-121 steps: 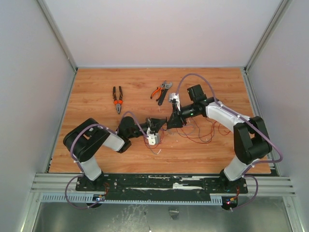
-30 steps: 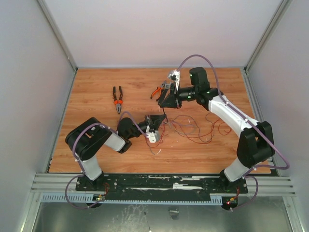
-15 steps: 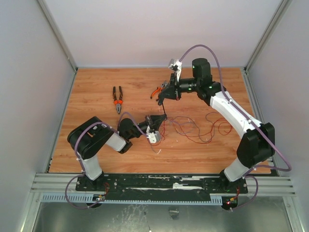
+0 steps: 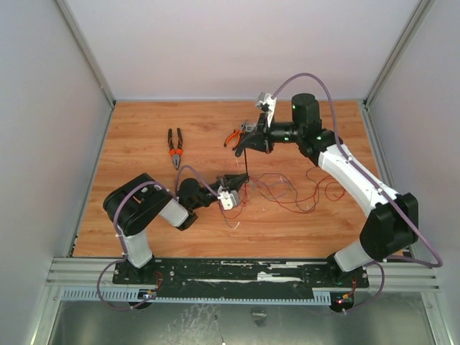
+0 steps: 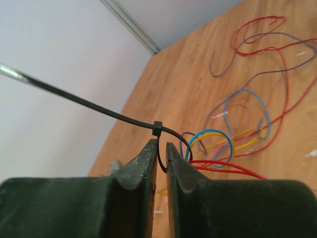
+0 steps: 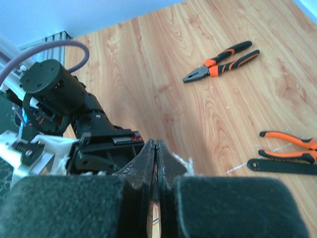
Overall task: Zip-tie the wires
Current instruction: Tie the cable at the center of the board.
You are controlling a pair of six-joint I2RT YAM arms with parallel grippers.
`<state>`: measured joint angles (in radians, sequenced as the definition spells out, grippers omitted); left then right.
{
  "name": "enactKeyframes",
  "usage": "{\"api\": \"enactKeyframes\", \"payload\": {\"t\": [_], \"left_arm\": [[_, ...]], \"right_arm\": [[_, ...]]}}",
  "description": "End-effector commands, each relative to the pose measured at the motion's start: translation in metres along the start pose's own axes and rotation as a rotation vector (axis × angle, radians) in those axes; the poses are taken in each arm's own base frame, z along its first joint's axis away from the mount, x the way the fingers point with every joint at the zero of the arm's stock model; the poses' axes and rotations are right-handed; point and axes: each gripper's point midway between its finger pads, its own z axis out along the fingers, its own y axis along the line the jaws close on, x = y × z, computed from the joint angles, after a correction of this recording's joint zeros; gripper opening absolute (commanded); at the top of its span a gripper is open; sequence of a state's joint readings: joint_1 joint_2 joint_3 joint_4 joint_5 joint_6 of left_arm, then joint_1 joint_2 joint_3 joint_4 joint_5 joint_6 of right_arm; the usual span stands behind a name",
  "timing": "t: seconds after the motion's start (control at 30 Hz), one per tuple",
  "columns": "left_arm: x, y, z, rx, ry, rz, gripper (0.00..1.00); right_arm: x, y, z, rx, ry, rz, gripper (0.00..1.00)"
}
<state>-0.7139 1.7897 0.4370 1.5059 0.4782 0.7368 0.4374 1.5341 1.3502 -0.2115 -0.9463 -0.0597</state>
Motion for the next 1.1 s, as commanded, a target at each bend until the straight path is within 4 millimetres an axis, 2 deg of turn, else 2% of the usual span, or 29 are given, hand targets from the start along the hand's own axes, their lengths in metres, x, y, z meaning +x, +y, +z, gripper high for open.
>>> {"api": "enactKeyframes", "payload": {"t": [0.0,0.2,0.33,0.47,0.57,0.63,0.73,0.83,0.93,1.07], "left_arm": [[0.001,-0.013,-0.004,-0.013,0.013,-0.151,0.21],[0.003,0.015,-0.012,-0.183,0.048,-0.260,0.36],[-0.002,0.030,-0.019,-0.268,0.044,-0.318,0.41],[-0.010,0.044,-0.027,-0.334,0.028,-0.333,0.42],[-0.014,0.079,-0.041,-0.540,0.012,-0.467,0.44],[-0.024,0.088,-0.046,-0.584,-0.037,-0.563,0.44],[-0.031,0.092,-0.039,-0.566,-0.035,-0.671,0.44],[-0.025,0.094,-0.032,-0.559,0.051,-0.761,0.49],[-0.026,0.086,-0.028,-0.503,0.097,-0.799,0.54],[-0.044,0.071,-0.024,-0.383,0.077,-0.869,0.56]], "right_arm": [[-0.010,0.004,-0.013,0.069,-0.049,-0.112,0.00],[0.015,0.009,-0.013,0.070,-0.036,-0.067,0.00],[0.025,0.009,-0.012,0.073,-0.036,-0.033,0.00],[0.028,0.006,-0.011,0.086,-0.027,-0.007,0.00],[0.024,0.007,-0.010,0.096,-0.034,0.002,0.00],[0.020,0.006,-0.010,0.107,-0.038,0.011,0.00],[0.014,0.004,-0.010,0.123,-0.043,0.028,0.00],[0.010,0.002,-0.009,0.130,-0.041,0.058,0.00],[0.006,0.002,-0.007,0.128,-0.042,0.079,0.00],[-0.002,0.001,-0.007,0.136,-0.057,0.097,0.00]]}}
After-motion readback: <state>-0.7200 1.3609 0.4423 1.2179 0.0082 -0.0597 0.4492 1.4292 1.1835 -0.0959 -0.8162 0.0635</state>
